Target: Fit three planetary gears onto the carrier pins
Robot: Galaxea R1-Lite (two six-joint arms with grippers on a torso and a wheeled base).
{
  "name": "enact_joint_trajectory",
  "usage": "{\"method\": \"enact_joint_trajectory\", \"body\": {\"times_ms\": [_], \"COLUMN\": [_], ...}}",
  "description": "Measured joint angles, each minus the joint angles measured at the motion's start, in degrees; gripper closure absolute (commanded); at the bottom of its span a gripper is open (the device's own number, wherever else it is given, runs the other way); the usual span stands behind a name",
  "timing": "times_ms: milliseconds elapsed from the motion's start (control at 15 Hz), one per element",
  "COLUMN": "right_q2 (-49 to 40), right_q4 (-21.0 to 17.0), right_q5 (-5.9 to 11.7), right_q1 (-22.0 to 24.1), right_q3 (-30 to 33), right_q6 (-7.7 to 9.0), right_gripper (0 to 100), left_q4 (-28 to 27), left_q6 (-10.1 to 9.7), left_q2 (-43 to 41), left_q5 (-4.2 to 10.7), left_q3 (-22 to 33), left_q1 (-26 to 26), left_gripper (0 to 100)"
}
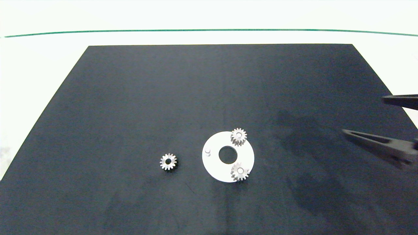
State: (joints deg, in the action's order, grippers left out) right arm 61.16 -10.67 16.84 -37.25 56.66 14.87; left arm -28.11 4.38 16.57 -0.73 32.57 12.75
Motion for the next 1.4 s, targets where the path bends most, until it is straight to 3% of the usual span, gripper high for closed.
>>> {"method": "enact_joint_trajectory", "body": {"times_ms": [200, 467, 667, 933, 1000, 1200, 1400], "right_q2": [-22.1, -43.0, -49.7, -54.0, -54.7, -55.8, -56.1], "right_q4": [-8.2, -17.9, -18.9, -18.9, -18.9, -18.8, -18.7], "right_q5": [1.35, 2.27, 2.36, 2.38, 2.32, 2.40, 2.34], "right_q1": [5.2, 16.3, 21.9, 23.3, 23.4, 23.0, 22.8], "right_q3": [-7.7, -13.5, -14.7, -15.4, -15.8, -16.0, -15.8], "right_q6": [0.11, 0.00, -0.18, -0.32, -1.07, -2.15, -2.15], "right_gripper": [0, 0, 0, 0, 0, 0, 0], "left_q4": [8.4, 13.1, 22.7, 39.2, 42.3, 50.2, 53.1], "left_q6": [3.25, 4.80, 5.66, 5.92, 5.96, 6.03, 6.14], "left_q2": [5.1, 11.8, 18.2, 28.9, 32.3, 40.8, 46.3], "left_q5": [-0.15, -0.39, -0.39, 0.00, 0.11, 0.35, 2.16], "left_q3": [-3.6, -5.9, -9.9, -16.3, -17.0, -16.2, -13.9], "left_q1": [1.0, 1.0, 1.9, 8.1, 8.9, 10.0, 10.4], "left_gripper": [0, 0, 0, 0, 0, 0, 0]}}
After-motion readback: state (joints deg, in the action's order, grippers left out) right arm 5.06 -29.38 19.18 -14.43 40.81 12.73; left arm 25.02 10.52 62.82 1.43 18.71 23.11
